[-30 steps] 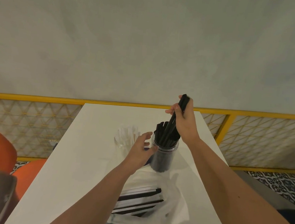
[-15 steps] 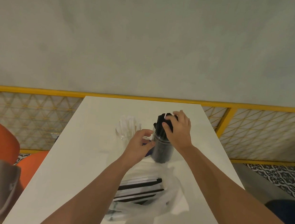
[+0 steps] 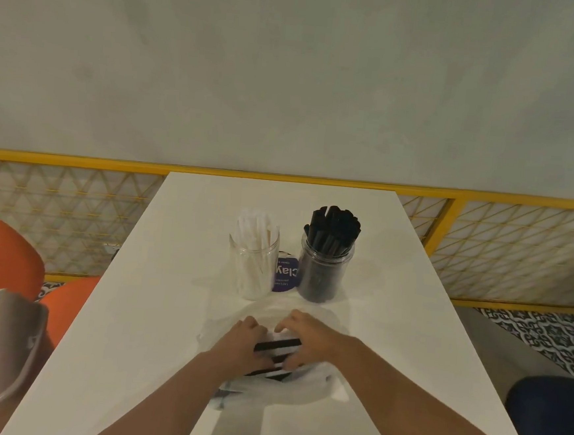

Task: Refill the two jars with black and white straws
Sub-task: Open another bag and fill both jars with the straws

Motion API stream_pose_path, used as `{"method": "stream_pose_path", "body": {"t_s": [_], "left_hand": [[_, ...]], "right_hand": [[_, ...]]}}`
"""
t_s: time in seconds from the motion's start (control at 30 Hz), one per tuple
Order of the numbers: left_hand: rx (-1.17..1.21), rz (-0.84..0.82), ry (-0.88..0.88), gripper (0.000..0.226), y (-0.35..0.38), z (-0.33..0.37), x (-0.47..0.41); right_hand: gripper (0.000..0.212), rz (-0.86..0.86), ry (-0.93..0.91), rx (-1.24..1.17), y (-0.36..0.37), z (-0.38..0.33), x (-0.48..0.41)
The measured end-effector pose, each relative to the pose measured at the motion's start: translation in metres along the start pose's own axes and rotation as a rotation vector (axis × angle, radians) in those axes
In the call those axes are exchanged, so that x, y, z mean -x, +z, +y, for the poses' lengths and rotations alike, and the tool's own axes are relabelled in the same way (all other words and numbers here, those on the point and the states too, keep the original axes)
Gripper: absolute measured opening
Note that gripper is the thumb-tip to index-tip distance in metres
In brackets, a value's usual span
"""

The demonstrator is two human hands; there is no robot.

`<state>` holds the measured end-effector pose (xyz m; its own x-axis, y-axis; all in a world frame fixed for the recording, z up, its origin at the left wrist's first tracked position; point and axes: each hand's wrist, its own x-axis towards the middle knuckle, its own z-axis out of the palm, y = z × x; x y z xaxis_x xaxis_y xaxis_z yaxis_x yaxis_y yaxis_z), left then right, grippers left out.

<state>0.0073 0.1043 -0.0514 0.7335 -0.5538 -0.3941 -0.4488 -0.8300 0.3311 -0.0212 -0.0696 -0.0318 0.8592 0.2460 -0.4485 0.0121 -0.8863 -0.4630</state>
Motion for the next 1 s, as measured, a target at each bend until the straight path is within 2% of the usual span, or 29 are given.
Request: {"method": "stream_pose_path", "body": {"t_s": [0.07,0.1,0.17,0.33,0.47,0.7,0.8,0.9,1.0], "left_hand": [[-0.006,0.004,0.020,0.059,0.005,-0.005,0.002],[0.001,0.010,0.028,0.063,0.007,-0.007,0.003],[0.010,0.020,0.020,0.064,0.007,-0.009,0.003],[-0.045,0.007,0.028,0.053,0.009,-0.015,0.006],[-0.033,0.030,0.039,0.042,0.010,-0.013,0.005],[-0.075,0.082,0.039,0.033,0.014,-0.010,0.004],[-0.018,0.077,0.004,0.027,0.013,-0.011,0.004],[0.070,0.073,-0.039,0.014,0.011,-0.014,0.003],[0.126,0.089,-0.096,0.012,0.008,-0.016,0.003]], "right_hand": [[0.094,-0.051,0.042,0.003,0.013,0.009,0.003],[0.102,-0.044,0.043,0.021,0.017,0.011,0.004],[0.109,-0.011,0.037,0.050,0.020,0.012,0.006],[0.110,0.008,0.074,0.003,0.018,0.014,0.007],[0.099,0.005,0.077,-0.125,0.008,0.013,0.011],[0.088,-0.036,0.139,-0.117,-0.003,0.015,0.009],[0.082,-0.027,0.133,-0.147,-0.006,0.019,0.009],[0.070,-0.013,0.165,-0.308,-0.009,0.021,0.010],[0.057,0.033,0.240,-0.486,-0.011,0.016,0.013]]}}
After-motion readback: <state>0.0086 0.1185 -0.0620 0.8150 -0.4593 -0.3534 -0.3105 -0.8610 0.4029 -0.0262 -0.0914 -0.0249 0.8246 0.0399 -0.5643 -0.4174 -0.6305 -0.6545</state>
